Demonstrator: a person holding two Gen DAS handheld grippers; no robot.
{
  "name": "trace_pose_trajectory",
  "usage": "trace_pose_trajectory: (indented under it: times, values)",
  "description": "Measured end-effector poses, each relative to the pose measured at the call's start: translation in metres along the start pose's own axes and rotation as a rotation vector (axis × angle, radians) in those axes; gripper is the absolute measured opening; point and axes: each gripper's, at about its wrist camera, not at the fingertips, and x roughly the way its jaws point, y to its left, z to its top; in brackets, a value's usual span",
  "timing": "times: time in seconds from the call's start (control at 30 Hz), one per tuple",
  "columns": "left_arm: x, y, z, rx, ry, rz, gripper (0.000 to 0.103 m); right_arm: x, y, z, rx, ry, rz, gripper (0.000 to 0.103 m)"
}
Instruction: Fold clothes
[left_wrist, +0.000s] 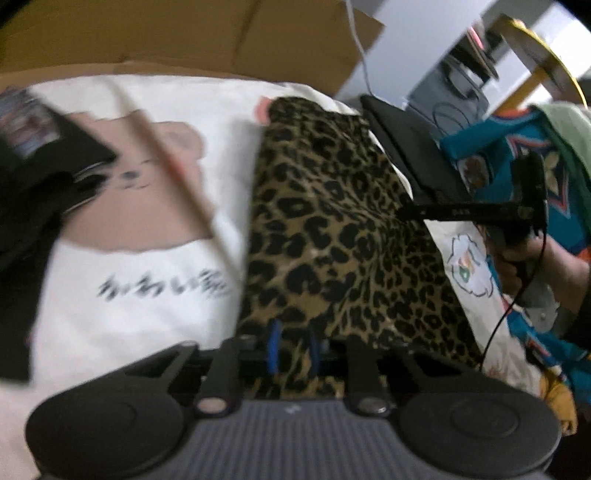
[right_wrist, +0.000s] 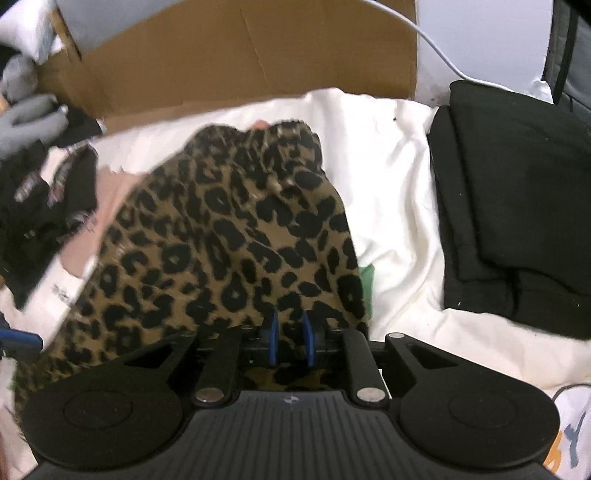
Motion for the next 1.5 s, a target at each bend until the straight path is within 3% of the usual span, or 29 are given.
trace_pose_trajectory:
  times: [0.17,0.27,0.67,0.93,1.1,1.23,1.5]
  values:
    - [0.033,-0.009,0.014,0.059,0.013,0.008,0.009,0.008,-0.01,-0.003,0.016,0.007,-0.02,0.018]
    - [0.048,-0.011,0.02,0.089,0.021,0.055,0.008,0.01,-0.012,-0.007,0.012,0.01,-0.023,0.018]
    - [0.083,-0.005,0.082,0.041,-0.094,0.117,0.009,0.009,-0.011,-0.01,0.005,0.018,-0.037,0.018]
    - [0.109,0.006,0.099,0.009,-0.087,0.154,0.007,0.008,-0.012,-0.005,0.028,0.03,-0.038,0.018]
    - [0.09,-0.006,0.106,0.05,-0.132,0.138,0.005,-0.008,-0.011,0.01,0.047,-0.038,0.031,0.02]
    - [0.081,-0.014,0.117,0.072,-0.172,0.106,0.005,-0.007,-0.007,0.032,0.04,-0.093,0.028,0.034]
    - [0.117,-0.02,0.141,0.103,-0.133,0.11,0.007,0.021,-0.002,0.067,0.07,-0.132,0.035,0.034]
